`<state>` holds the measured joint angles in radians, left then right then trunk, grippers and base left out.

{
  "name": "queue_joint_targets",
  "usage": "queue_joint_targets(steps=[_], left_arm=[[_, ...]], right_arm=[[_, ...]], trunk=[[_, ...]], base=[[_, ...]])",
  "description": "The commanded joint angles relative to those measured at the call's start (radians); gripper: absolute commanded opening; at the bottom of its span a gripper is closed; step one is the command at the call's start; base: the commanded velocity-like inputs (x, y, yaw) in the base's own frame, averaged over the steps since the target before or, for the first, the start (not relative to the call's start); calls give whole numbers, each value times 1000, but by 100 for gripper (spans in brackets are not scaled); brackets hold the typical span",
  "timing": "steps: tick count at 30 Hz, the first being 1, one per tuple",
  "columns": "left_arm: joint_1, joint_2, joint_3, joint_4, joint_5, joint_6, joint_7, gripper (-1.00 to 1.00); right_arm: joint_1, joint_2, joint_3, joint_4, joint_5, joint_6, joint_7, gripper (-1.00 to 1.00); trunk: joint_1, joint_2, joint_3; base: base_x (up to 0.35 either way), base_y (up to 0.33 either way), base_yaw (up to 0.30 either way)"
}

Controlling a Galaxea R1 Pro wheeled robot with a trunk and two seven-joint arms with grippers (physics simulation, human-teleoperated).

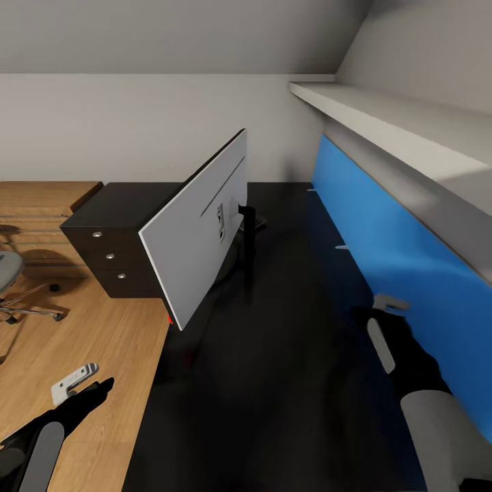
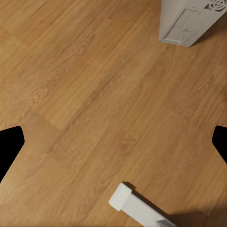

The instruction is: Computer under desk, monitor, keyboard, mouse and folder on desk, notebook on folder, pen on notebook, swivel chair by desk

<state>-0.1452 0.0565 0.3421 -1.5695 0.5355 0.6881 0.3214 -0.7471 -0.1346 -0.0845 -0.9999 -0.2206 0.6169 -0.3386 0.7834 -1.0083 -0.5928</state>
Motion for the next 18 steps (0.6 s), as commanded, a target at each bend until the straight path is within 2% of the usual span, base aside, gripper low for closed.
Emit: queue_joint_targets(steps=[1, 2, 3, 4, 5, 8, 15, 18], left_arm=[[-1, 0, 0, -1, 11, 4, 8, 100], [-1, 0, 0, -1, 11, 4, 8, 100], [-1, 0, 0, -1, 11, 4, 8, 100], [-1, 0, 0, 0, 12, 4, 8, 100], [-1, 0, 0, 0, 12, 4, 8, 100], [-1, 0, 0, 0, 11, 4, 8, 100], [-1, 2, 0, 0, 11, 4, 8, 100], [-1, 2, 0, 0, 11, 4, 8, 100]], right_arm=[[12, 6, 1, -30, -9, 21, -10, -100], [22, 12, 1, -57, -9, 38, -11, -100], [44, 23, 0, -107, -9, 70, -13, -100], [90, 43, 1, -198, -9, 119, -15, -100], [105, 51, 1, -228, -8, 132, -15, -100], [129, 71, 1, -276, -8, 152, -17, -100], [134, 106, 0, -317, -8, 156, -18, -100], [135, 113, -1, -330, -8, 156, -19, -100]], trunk=[[0, -1, -1], [0, -1, -1], [0, -1, -1], [0, -1, -1], [0, -1, -1], [0, -1, -1], [0, -1, -1], [0, -1, -1]], base=[[0, 0, 0], [0, 0, 0], [0, 0, 0], [0, 0, 0], [0, 0, 0], [0, 0, 0], [0, 0, 0], [0, 0, 0]])
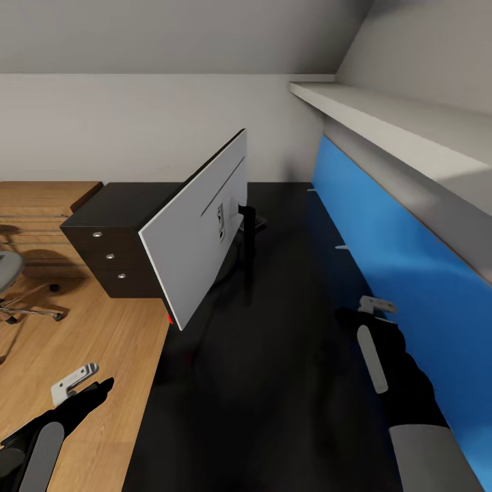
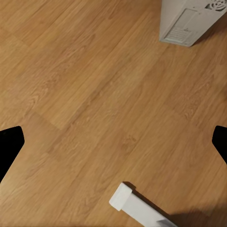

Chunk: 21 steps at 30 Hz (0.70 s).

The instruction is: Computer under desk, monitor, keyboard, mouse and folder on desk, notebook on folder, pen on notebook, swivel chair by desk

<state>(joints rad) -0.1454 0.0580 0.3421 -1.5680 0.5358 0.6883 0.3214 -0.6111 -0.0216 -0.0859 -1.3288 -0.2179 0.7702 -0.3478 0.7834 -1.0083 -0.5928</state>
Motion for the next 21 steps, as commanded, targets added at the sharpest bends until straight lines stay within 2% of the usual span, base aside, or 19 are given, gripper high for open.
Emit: queue_joint_targets(steps=[1, 11, 21], left_arm=[[0, 0, 0, -1, 11, 4, 8, 100], [0, 1, 0, -1, 12, 4, 8, 100], [0, 2, 0, -1, 12, 4, 7, 100]], right_arm=[[0, 1, 1, -4, -11, 3, -10, -100], [2, 3, 1, -8, -11, 1, -10, -100], [8, 3, 2, -9, -11, 0, -10, -100]], trunk=[[0, -1, -1], [0, -1, 5], [0, -1, 21]], base=[[0, 0, 0], [-21, 6, 0], [-271, 125, 0]])
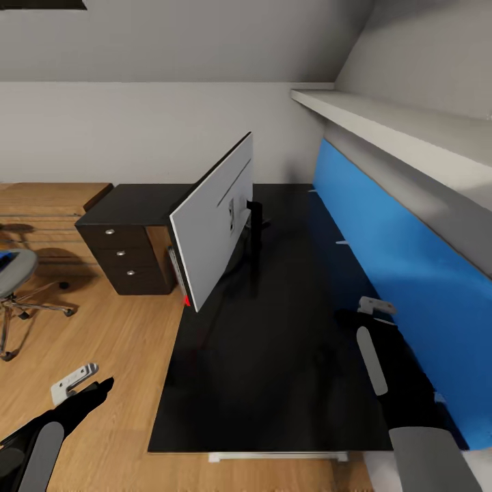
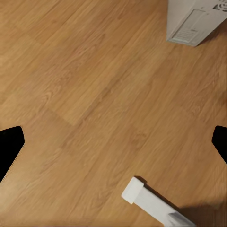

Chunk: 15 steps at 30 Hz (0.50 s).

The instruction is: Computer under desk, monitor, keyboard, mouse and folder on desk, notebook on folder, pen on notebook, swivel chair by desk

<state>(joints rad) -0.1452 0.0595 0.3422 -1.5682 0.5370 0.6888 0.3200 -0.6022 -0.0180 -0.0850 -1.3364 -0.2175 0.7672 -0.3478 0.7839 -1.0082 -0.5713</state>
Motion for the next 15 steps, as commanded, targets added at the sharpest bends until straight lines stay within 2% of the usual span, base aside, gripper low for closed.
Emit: queue_joint_targets(steps=[1, 15], left_arm=[[-1, 0, 0, -1, 11, 3, 8, 100], [-1, 0, 0, -1, 11, 4, 8, 100]], right_arm=[[-1, 0, 1, -1, -11, 3, -10, -100], [1, 0, 0, -1, -11, 3, -10, -100]], trunk=[[0, -1, 1], [0, -1, 23]], base=[[-297, 141, 0], [-299, 139, -7]])
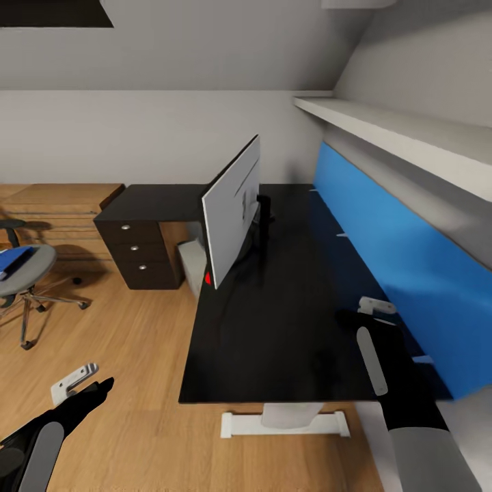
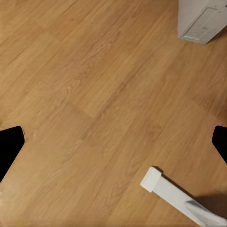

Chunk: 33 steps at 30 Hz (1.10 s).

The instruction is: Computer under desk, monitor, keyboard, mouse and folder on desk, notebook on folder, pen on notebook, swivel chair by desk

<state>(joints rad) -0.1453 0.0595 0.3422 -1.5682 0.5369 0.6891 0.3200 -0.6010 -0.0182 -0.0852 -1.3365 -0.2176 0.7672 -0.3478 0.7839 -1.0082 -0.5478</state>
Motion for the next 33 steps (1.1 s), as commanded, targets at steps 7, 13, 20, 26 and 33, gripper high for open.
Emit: queue_joint_targets(steps=[7, 13, 20, 26, 33], left_arm=[[0, 0, 0, -1, 11, 4, 8, 100], [0, 0, 0, 3, 11, 4, 8, 100], [0, 0, 0, 4, 11, 4, 8, 100], [0, 0, 0, 4, 11, 4, 8, 100], [0, 0, 0, 5, 11, 4, 8, 100]], right_arm=[[0, 0, 1, -2, -11, 2, -10, -100], [1, 0, 1, -3, -11, 1, -10, -100], [1, 0, 1, -3, -11, 1, -10, -100], [7, 1, 1, -3, -11, 0, -10, -100], [13, 1, 2, -2, -11, -2, -10, -100]], trunk=[[0, -1, 10], [0, -1, 19], [0, -1, 30], [0, -1, 40], [0, -1, 51]], base=[[-318, 96, -58], [-326, 78, -65], [-327, 43, -61], [-328, 13, -16], [-307, 147, -2]])
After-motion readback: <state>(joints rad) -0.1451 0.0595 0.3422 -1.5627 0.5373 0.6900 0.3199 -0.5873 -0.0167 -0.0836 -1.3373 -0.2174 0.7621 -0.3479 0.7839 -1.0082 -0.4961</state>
